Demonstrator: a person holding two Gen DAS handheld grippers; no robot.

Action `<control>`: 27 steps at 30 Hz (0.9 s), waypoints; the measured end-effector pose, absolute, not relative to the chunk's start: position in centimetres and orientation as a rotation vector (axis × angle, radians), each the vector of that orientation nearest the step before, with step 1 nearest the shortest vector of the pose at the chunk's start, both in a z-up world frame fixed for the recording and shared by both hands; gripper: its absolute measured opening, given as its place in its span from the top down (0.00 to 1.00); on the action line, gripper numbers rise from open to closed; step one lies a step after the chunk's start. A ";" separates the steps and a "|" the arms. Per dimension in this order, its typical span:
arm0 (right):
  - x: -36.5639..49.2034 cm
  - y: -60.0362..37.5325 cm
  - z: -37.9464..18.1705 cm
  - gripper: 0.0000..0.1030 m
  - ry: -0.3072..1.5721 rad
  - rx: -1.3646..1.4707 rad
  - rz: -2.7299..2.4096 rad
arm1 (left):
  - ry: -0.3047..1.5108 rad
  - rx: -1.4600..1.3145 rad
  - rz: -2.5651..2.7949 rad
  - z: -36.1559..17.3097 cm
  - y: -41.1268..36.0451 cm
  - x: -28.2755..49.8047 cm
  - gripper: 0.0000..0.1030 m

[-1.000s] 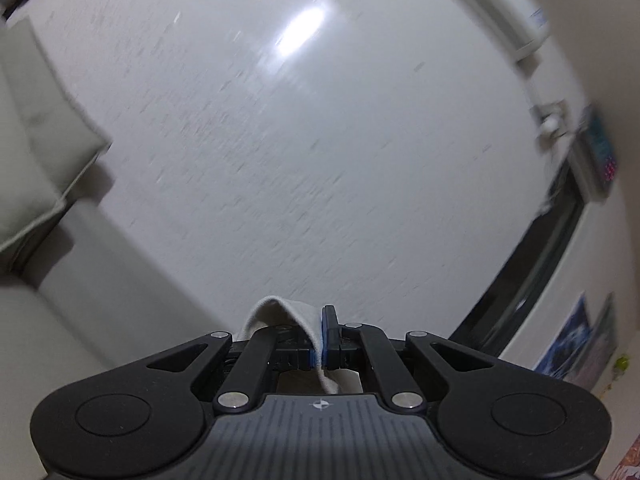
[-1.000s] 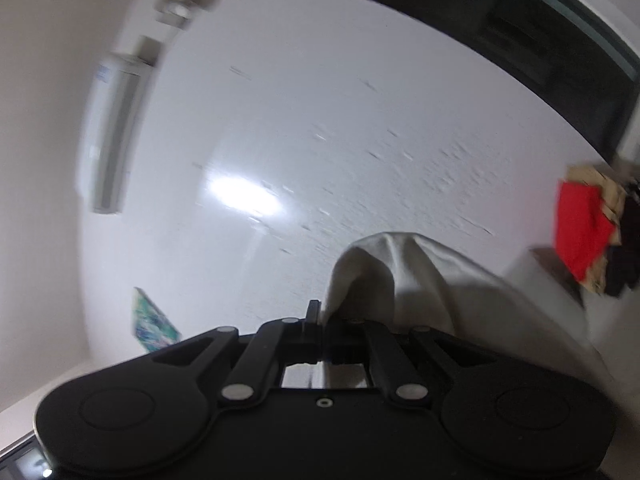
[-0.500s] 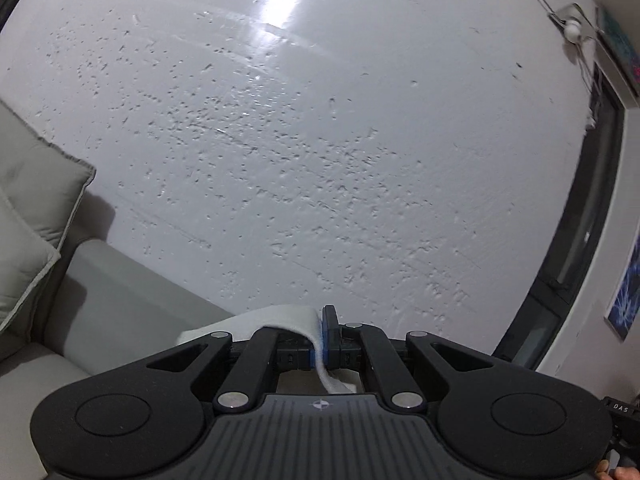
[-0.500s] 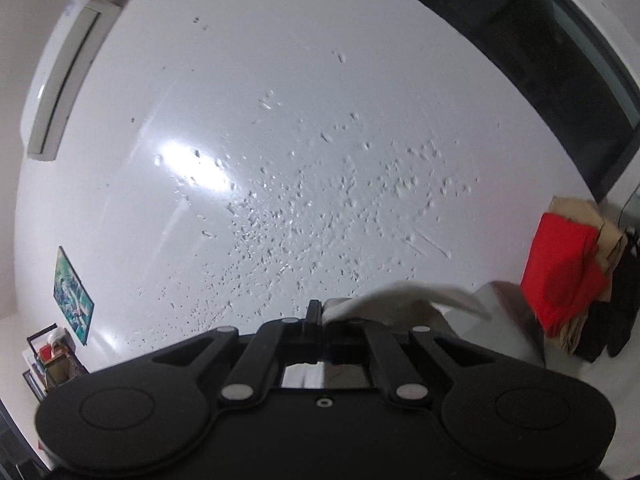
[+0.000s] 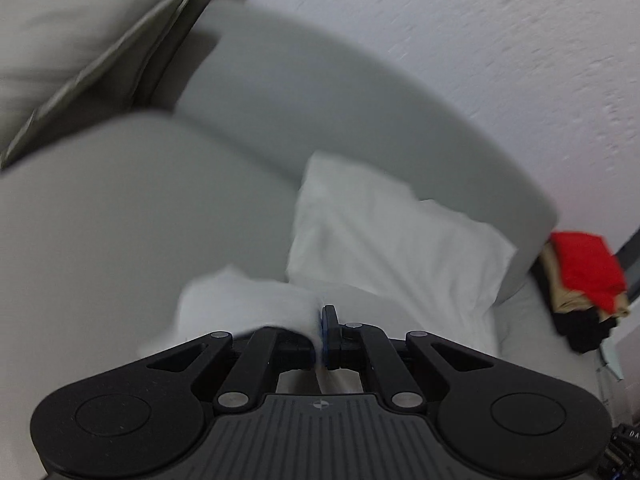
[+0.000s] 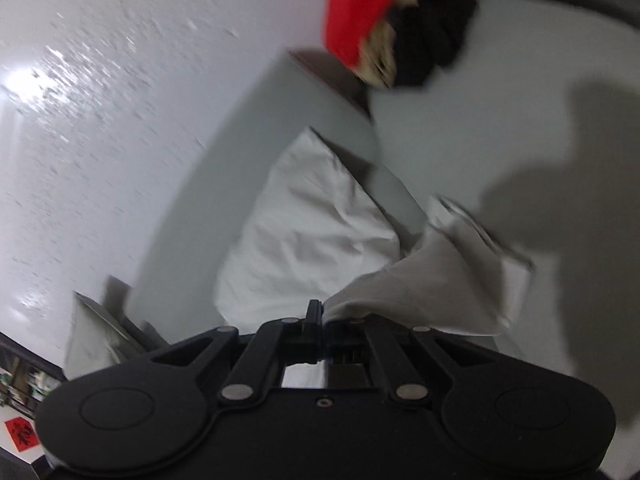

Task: Fold clothes
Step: 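Lower the shirt and lay it flat on the sofa with both grippers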

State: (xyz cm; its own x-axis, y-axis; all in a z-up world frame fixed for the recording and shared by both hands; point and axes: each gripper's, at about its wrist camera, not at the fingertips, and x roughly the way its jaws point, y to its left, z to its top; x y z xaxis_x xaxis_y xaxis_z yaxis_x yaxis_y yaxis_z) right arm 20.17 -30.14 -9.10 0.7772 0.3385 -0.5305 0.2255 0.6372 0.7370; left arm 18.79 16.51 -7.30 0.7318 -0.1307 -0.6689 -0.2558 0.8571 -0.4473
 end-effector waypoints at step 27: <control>10.5 -27.3 -9.9 0.98 0.906 0.674 -0.017 | 0.928 -0.340 0.122 -8.5 17.3 10.5 0.98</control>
